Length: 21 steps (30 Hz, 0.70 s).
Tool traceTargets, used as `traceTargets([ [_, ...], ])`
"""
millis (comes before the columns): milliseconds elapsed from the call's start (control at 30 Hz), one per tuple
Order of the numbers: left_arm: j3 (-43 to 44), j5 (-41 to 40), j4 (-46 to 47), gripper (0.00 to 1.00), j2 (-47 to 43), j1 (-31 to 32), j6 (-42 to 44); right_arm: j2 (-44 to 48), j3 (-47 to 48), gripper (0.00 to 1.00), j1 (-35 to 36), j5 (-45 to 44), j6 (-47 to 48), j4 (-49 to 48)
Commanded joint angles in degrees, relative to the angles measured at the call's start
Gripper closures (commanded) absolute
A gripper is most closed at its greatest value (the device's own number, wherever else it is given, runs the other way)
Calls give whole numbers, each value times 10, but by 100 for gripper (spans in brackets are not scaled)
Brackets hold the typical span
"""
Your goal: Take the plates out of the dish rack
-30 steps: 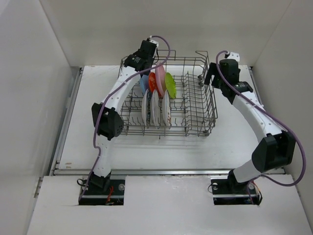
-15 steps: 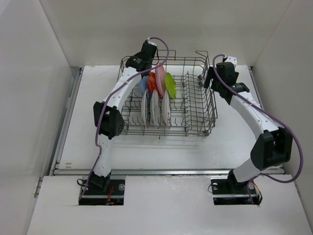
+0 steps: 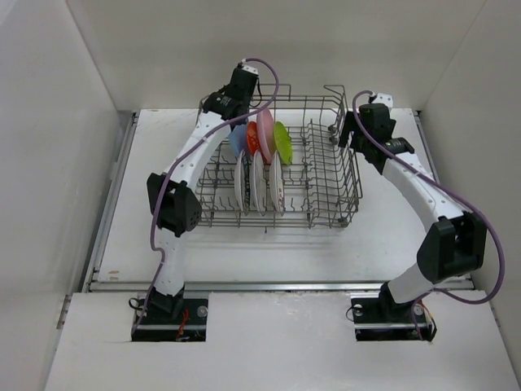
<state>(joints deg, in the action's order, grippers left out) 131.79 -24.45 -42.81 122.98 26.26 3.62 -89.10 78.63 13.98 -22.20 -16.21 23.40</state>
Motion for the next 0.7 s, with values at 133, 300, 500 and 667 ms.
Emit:
traceTargets([
  [133, -1, -21, -5, 100, -87, -2, 22, 39, -1, 9, 12, 9, 7, -11],
  [300, 53, -50, 15, 100, -99, 16, 93, 45, -1, 9, 12, 9, 7, -11],
  [500, 65, -76, 46, 100, -104, 22, 153, 45, -1, 9, 29, 15, -3, -16],
  [667, 65, -90, 54, 100, -116, 22, 167, 33, 23, 9, 40, 21, -3, -4],
])
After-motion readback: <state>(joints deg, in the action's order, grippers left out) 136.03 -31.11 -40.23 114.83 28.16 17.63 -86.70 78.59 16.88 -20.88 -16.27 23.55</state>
